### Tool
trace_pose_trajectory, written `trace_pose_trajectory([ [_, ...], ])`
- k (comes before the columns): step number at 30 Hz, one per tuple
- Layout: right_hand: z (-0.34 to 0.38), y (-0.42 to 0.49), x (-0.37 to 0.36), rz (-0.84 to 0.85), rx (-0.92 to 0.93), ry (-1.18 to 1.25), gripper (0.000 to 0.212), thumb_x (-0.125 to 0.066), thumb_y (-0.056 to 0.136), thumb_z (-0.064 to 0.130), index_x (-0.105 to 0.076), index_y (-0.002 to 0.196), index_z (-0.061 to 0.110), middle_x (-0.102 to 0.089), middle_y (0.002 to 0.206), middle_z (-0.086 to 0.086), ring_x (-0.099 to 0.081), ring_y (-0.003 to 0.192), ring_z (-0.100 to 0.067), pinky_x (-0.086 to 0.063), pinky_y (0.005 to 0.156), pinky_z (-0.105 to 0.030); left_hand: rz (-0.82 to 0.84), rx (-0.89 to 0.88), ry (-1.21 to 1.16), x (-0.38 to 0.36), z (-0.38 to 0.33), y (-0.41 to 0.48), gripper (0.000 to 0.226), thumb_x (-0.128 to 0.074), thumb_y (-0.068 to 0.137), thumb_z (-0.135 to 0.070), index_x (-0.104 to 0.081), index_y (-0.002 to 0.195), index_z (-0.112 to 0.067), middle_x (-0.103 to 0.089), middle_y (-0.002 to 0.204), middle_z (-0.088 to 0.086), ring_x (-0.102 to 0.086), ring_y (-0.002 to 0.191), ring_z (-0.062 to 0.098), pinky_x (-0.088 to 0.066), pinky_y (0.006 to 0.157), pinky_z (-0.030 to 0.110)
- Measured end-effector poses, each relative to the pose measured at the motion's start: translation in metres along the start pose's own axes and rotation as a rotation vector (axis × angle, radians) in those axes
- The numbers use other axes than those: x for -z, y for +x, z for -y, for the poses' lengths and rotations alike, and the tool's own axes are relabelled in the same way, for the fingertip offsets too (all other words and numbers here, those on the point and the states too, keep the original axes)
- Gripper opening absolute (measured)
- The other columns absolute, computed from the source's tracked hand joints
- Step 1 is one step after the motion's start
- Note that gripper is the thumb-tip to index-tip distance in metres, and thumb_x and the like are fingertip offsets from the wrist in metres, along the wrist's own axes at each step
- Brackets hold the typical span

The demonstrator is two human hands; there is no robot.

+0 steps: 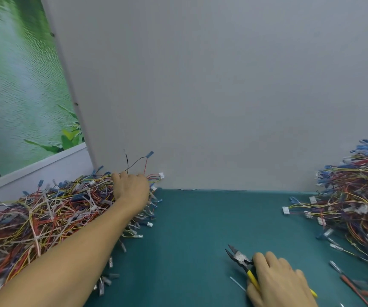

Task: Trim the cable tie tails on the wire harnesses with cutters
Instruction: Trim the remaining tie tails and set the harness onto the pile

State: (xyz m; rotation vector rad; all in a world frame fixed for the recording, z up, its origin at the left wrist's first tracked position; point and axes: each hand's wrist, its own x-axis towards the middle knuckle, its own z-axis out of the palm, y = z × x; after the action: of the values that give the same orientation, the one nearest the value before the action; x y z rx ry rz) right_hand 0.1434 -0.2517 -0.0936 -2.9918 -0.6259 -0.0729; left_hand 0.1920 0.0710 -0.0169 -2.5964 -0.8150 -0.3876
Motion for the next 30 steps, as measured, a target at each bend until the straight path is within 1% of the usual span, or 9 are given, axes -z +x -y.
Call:
trace_pose_trajectory([
  [3,-0.001,0.001,0.001,0.01,0.003,-0.001,0.024,-0.034,0.091,0.054,-0.028,0.098,0.031,-0.031,0.098,0.001,-0.033,0.091,-0.02,-0.031,0.075,-0.031,-0.06,0.007,-0.105,0.016,0.004,0.001,0.023,-0.046,0.087,-0.008,-0.063,0.093,-0.023,-0.053,0.073,-0.003,-0.044,0.081,0.022,-0.029,0.079,0.04],
  [7,-0.001,0.001,0.0,0.01,-0.001,-0.001,0.024,-0.034,0.091,0.053,-0.028,0.098,0.031,-0.031,0.098,0.002,-0.033,0.092,-0.019,-0.032,0.075,-0.031,-0.247,0.072,-0.494,0.063,0.012,0.012,0.021,-0.044,0.098,-0.021,-0.063,0.089,-0.019,-0.058,0.076,0.0,-0.053,0.089,0.027,-0.029,0.081,0.039],
  [11,0.0,0.003,0.0,0.009,0.001,0.014,0.023,-0.034,0.091,0.053,-0.029,0.098,0.032,-0.032,0.098,0.002,-0.034,0.092,-0.019,-0.032,0.077,-0.032,-0.502,0.121,-0.978,0.116,0.021,0.012,0.026,-0.045,0.094,-0.026,-0.063,0.076,-0.018,-0.065,0.076,-0.002,-0.053,0.075,0.025,-0.039,0.077,0.039],
  [12,0.0,0.003,0.0,0.007,0.001,0.016,0.023,-0.034,0.091,0.053,-0.029,0.099,0.032,-0.032,0.098,0.002,-0.034,0.092,-0.019,-0.032,0.077,-0.032,-0.484,0.106,-1.061,0.124,0.017,0.008,0.027,-0.047,0.093,-0.027,-0.065,0.076,-0.017,-0.065,0.075,-0.004,-0.055,0.073,0.022,-0.041,0.075,0.037],
  [16,-0.001,0.003,0.002,0.017,0.002,0.038,0.023,-0.035,0.091,0.052,-0.031,0.1,0.032,-0.034,0.099,0.003,-0.036,0.093,-0.018,-0.036,0.08,-0.031,-0.051,-0.04,-1.371,0.133,-0.011,-0.005,0.023,-0.059,0.091,-0.014,-0.069,0.077,0.001,-0.063,0.072,0.01,-0.05,0.07,0.019,-0.037,0.067,0.029],
  [21,-0.001,0.003,0.001,-0.002,-0.003,0.065,0.021,-0.035,0.091,0.05,-0.033,0.1,0.031,-0.037,0.1,0.004,-0.037,0.093,-0.019,-0.036,0.078,-0.031,-0.26,-0.218,-1.64,0.203,-0.026,-0.014,0.023,-0.06,0.091,-0.013,-0.068,0.069,-0.007,-0.061,0.071,0.009,-0.047,0.057,0.012,-0.033,0.053,0.022],
  [24,-0.003,0.003,0.004,0.015,-0.031,0.106,0.022,-0.035,0.091,0.051,-0.034,0.099,0.03,-0.039,0.101,0.005,-0.039,0.095,-0.018,-0.036,0.079,-0.032,-0.363,-0.332,-1.758,0.248,-0.045,-0.026,0.018,-0.059,0.09,-0.008,-0.069,0.079,0.0,-0.06,0.065,0.002,-0.05,0.046,-0.002,-0.035,0.048,0.01],
  [28,-0.012,0.008,0.015,0.06,-0.149,0.376,0.015,-0.045,0.092,0.039,-0.039,0.093,0.026,-0.048,0.096,0.005,-0.046,0.091,-0.019,-0.04,0.074,-0.032,-0.209,-0.383,-1.787,0.247,-0.082,-0.043,0.021,-0.061,0.091,-0.01,-0.068,0.071,-0.008,-0.059,0.059,-0.002,-0.05,0.048,-0.002,-0.037,0.051,0.011],
  [30,-0.024,0.012,0.025,-0.045,-0.285,0.735,0.006,-0.051,0.093,0.02,-0.047,0.091,0.016,-0.053,0.083,-0.001,-0.051,0.078,-0.022,-0.037,0.061,-0.03,-0.079,-0.368,-1.725,0.218,-0.103,-0.051,0.025,-0.061,0.091,-0.014,-0.067,0.067,-0.013,-0.061,0.061,-0.002,-0.054,0.06,0.006,-0.041,0.064,0.021],
])
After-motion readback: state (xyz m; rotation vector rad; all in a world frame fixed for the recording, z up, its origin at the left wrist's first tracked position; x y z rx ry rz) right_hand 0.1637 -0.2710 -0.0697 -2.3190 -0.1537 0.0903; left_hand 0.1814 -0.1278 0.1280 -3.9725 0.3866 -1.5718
